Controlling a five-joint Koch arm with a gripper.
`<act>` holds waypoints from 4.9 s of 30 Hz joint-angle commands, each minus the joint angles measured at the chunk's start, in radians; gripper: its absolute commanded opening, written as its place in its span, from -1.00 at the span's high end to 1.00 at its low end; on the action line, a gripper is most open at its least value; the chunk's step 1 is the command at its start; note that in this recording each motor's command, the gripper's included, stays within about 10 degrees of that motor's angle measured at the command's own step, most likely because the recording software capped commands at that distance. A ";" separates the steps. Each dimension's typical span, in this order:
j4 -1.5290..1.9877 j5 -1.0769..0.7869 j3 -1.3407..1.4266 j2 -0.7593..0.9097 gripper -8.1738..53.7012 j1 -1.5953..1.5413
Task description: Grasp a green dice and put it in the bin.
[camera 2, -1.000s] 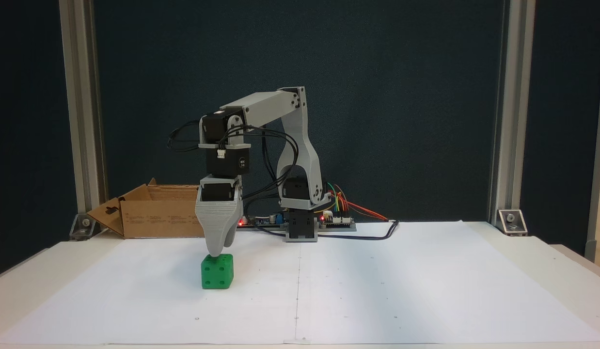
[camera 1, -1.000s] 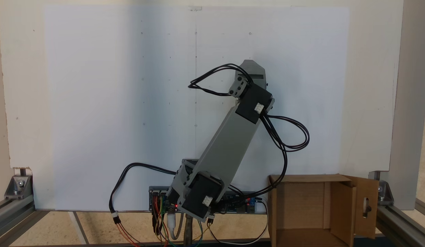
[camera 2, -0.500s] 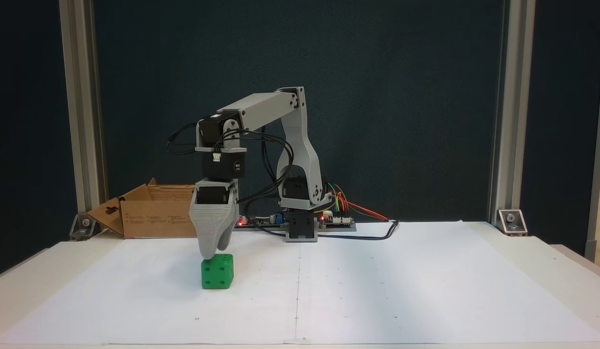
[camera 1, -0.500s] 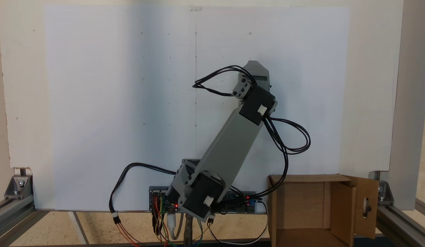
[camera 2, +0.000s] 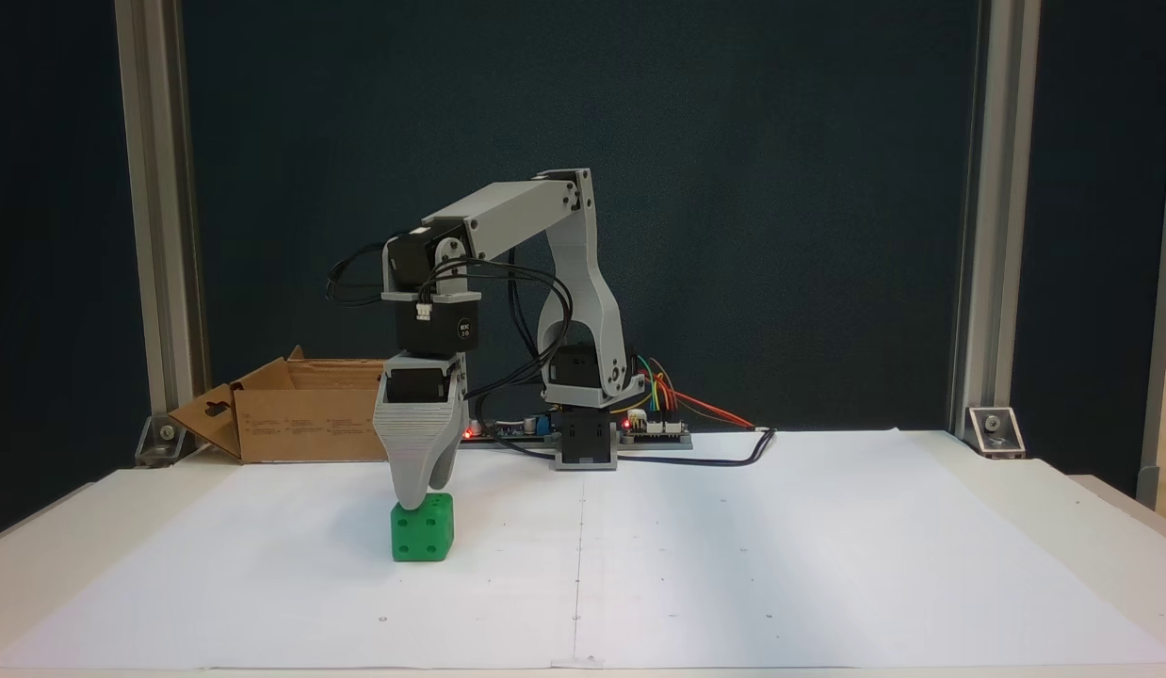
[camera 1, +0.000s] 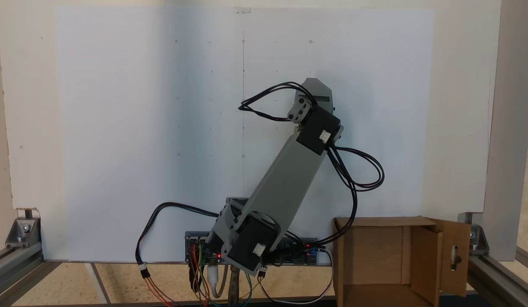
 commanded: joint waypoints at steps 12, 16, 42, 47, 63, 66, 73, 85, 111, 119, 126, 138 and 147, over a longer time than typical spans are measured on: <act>-0.035 -0.063 -0.017 -0.038 -0.65 -0.006; -0.057 -0.063 -0.017 -0.049 -0.62 -0.006; -0.097 -0.063 -0.017 -0.114 -0.61 -0.006; -0.106 -0.063 -0.017 -0.118 -0.61 -0.006; -0.107 -0.061 -0.017 -0.141 -0.43 -0.008; -0.106 -0.060 -0.017 -0.141 -0.34 -0.008; -0.103 -0.058 -0.018 -0.141 0.31 -0.008; 0.252 0.126 -0.143 0.034 0.37 -0.015; 0.517 0.351 -0.449 0.426 0.37 0.781; 0.324 0.342 -0.460 0.324 0.37 1.121; 0.146 0.288 -0.460 0.144 0.37 1.252; 0.115 0.101 -0.457 -0.058 0.03 1.276; 0.097 0.164 -0.457 -0.063 -0.59 1.282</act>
